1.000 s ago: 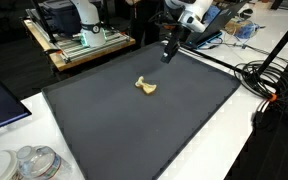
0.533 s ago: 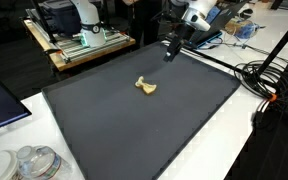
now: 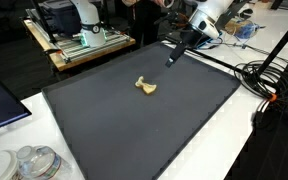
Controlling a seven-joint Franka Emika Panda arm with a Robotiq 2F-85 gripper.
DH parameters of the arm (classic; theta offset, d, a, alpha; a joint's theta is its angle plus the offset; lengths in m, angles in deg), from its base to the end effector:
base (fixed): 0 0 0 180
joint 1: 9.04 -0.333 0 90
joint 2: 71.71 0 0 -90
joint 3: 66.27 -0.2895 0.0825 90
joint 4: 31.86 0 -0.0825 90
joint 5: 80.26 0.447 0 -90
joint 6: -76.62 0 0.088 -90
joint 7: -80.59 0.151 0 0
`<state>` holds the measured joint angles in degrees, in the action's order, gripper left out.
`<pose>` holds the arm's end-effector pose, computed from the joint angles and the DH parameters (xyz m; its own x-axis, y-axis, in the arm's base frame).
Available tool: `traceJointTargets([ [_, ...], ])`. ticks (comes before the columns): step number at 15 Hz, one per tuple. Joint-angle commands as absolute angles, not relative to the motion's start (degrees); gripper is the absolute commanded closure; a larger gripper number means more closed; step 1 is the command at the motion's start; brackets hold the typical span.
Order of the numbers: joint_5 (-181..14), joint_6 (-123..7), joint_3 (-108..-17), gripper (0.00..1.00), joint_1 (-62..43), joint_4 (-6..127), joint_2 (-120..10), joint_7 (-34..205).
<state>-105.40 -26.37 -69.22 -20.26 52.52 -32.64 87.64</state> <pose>0.6933 0.1165 0.1648 0.9223 0.2155 -0.3208 0.3308 -0.8693 0.3672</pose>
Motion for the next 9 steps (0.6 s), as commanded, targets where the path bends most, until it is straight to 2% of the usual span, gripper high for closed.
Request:
traceJointTargets([
  [1, -98.8, -21.2, -69.2, 0.0, -17.0, 41.7, -26.7, 78.8],
  [9, -88.1, -14.8, -69.8, 0.0, -8.3, 29.0, -19.4, 65.3],
])
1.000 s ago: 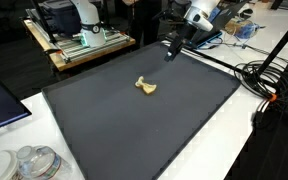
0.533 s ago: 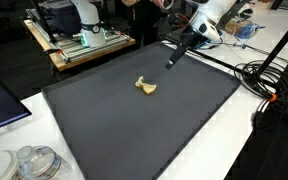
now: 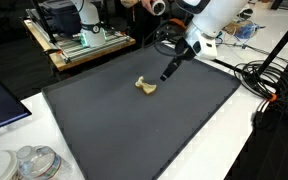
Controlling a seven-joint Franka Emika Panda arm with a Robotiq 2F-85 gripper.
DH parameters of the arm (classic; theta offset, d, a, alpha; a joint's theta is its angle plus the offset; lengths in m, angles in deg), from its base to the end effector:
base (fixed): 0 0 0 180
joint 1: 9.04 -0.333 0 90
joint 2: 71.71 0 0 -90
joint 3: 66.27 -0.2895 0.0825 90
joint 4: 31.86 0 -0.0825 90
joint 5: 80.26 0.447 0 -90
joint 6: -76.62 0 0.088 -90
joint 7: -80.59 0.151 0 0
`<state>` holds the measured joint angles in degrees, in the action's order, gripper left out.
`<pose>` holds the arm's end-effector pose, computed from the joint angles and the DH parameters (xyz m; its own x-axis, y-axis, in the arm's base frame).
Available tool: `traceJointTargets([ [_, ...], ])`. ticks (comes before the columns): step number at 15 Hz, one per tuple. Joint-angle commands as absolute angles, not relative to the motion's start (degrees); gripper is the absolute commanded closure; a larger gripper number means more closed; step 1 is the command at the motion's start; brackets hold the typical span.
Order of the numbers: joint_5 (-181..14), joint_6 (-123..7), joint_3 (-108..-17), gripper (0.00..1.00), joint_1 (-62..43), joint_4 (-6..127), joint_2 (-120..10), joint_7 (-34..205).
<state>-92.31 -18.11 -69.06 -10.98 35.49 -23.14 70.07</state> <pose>0.7387 0.0248 0.1712 0.8837 0.2686 -0.3834 0.3227 -0.9428 0.0834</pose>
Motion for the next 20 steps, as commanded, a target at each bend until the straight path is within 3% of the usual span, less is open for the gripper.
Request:
traceJointTargets([
  [1, -87.1, -15.0, -69.9, 0.0, -7.2, 28.2, -18.9, 63.9],
  [12, -77.1, -23.4, -71.6, 0.0, 4.5, 33.6, -19.0, 48.5],
  [20, -69.0, -37.0, -72.6, 0.0, 11.6, 51.9, -26.2, 38.3],
])
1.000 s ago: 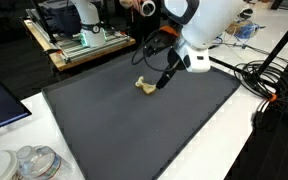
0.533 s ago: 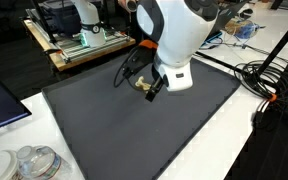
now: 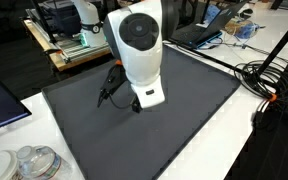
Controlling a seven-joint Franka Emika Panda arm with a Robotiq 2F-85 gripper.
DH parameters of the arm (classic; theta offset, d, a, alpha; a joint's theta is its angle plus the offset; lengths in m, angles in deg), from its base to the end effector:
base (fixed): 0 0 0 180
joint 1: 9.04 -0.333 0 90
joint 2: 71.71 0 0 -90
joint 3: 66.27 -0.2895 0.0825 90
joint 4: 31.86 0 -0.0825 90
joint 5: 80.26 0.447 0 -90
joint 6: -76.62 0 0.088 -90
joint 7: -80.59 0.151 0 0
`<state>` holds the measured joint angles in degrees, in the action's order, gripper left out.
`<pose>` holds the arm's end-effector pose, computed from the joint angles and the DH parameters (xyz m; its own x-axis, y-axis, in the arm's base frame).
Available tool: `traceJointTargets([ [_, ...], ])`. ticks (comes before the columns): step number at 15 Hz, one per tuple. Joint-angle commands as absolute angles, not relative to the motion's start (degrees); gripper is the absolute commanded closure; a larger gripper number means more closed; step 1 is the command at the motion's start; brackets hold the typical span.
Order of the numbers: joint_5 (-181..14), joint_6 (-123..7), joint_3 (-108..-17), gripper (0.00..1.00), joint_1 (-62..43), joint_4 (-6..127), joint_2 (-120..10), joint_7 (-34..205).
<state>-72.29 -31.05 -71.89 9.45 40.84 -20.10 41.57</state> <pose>0.7200 -0.1573 0.0990 0.9211 0.3751 -0.1046 0.3237 -0.8868 -0.3298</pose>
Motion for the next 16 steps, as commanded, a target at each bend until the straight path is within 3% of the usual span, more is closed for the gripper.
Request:
traceJointTargets([
  [1, -67.6, -38.4, -72.6, 0.0, 12.4, 54.4, -27.4, 37.9],
  [16, -37.5, -56.3, -70.3, 0.0, 18.6, 92.0, -48.8, 16.9],
])
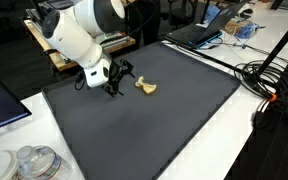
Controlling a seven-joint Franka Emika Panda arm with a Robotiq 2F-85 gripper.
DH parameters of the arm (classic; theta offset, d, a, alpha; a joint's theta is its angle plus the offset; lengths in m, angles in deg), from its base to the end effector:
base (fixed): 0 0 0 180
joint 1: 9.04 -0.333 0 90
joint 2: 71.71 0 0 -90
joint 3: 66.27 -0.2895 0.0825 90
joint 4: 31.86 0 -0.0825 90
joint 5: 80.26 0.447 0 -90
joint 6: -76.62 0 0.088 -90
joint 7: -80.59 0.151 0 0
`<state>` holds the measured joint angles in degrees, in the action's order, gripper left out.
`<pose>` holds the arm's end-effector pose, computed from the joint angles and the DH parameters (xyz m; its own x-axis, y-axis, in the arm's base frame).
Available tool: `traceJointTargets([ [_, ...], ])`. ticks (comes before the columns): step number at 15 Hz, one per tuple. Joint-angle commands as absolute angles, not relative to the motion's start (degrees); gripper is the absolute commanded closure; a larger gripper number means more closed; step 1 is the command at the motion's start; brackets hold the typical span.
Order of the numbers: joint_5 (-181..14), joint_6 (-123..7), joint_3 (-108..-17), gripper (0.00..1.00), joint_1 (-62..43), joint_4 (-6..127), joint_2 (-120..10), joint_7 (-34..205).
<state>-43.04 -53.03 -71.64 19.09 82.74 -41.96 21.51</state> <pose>0.5698 -0.1943 0.0701 0.9831 0.0944 0.1571 0.1613 -0.8527 -0.4968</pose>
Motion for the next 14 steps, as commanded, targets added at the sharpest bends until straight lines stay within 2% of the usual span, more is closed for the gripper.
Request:
traceJointTargets([
  [1, -36.1, -57.2, -69.5, 0.0, 18.0, 94.3, -50.3, 15.9],
  [4, -32.2, -60.5, -67.5, 0.0, 15.5, 101.4, -55.0, 14.6],
  [11, -18.9, -77.4, -65.8, 0.0, 6.4, 115.7, -67.1, 16.2],
  [14, -15.0, -84.9, -70.2, 0.0, 5.3, 120.5, -72.8, 16.1],
])
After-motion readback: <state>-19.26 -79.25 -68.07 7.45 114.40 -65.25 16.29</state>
